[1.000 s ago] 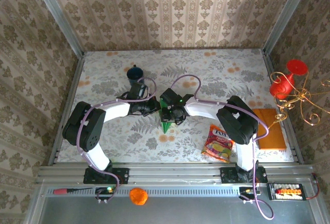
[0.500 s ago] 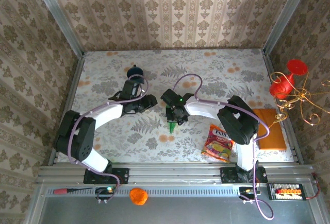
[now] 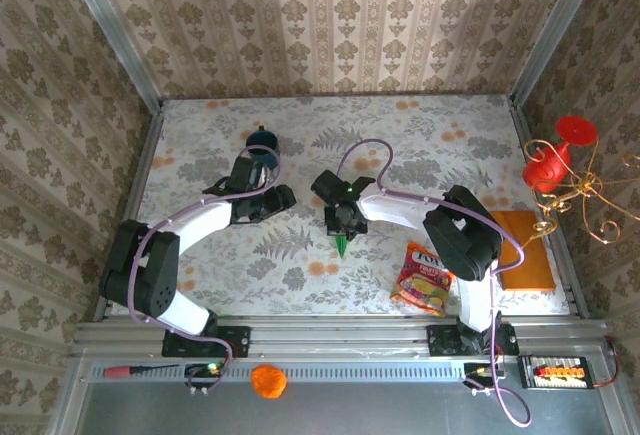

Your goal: Fold a paper plane with a square sheet of paper (pick it up from the middle)

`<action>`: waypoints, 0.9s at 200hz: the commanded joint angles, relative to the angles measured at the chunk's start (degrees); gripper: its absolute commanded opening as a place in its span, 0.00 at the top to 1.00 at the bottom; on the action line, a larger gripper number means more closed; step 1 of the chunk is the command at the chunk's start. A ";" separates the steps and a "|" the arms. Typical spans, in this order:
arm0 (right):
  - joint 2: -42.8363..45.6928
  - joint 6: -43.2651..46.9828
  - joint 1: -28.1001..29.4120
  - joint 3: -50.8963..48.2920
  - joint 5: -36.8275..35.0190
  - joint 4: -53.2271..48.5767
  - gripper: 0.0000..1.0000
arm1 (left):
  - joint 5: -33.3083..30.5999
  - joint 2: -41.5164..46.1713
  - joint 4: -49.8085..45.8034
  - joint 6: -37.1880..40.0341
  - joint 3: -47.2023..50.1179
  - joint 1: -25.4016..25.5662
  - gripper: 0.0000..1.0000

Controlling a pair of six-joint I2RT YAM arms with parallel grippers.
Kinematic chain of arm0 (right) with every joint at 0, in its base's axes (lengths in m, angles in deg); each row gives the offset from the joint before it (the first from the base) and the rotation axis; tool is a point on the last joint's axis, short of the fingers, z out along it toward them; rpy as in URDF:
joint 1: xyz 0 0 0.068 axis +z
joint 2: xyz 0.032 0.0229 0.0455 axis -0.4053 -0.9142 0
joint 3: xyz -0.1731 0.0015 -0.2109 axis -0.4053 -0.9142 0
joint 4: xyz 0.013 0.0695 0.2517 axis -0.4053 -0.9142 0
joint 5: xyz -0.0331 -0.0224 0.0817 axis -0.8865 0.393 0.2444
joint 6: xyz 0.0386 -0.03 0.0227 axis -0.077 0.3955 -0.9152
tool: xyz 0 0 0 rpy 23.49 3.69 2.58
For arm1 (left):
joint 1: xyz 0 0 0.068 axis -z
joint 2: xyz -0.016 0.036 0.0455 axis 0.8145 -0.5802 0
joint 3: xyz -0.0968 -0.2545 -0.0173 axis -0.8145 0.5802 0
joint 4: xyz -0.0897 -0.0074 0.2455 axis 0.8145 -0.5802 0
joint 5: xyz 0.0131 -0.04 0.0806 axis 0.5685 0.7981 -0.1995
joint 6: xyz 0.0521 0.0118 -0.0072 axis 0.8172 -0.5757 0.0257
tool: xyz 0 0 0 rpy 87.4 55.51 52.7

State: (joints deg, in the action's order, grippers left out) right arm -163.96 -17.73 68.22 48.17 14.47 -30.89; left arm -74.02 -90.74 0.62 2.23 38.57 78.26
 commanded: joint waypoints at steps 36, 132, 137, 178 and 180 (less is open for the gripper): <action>-1.28 -1.29 0.24 1.88 -2.47 -2.59 0.83 | -2.26 2.44 -2.94 2.60 0.86 -1.60 0.23; -1.57 -1.76 0.07 2.20 -3.14 -2.98 0.86 | -3.46 2.87 -3.60 3.15 1.74 -1.98 0.15; -1.28 -1.70 0.12 2.26 -3.35 -3.07 0.87 | -3.49 2.99 -3.69 3.31 1.70 -2.03 0.15; 0.40 0.97 -1.17 4.50 -4.65 -3.82 0.90 | -5.29 4.00 -4.55 4.94 2.26 -2.62 0.04; 0.44 1.29 -1.34 4.73 -4.63 -3.79 0.90 | -5.50 4.12 -4.58 5.01 2.30 -2.74 0.03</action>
State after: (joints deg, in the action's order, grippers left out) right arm -165.25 -18.32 68.00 49.59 12.72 -32.68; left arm -77.34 -88.60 -2.29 5.29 39.83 76.19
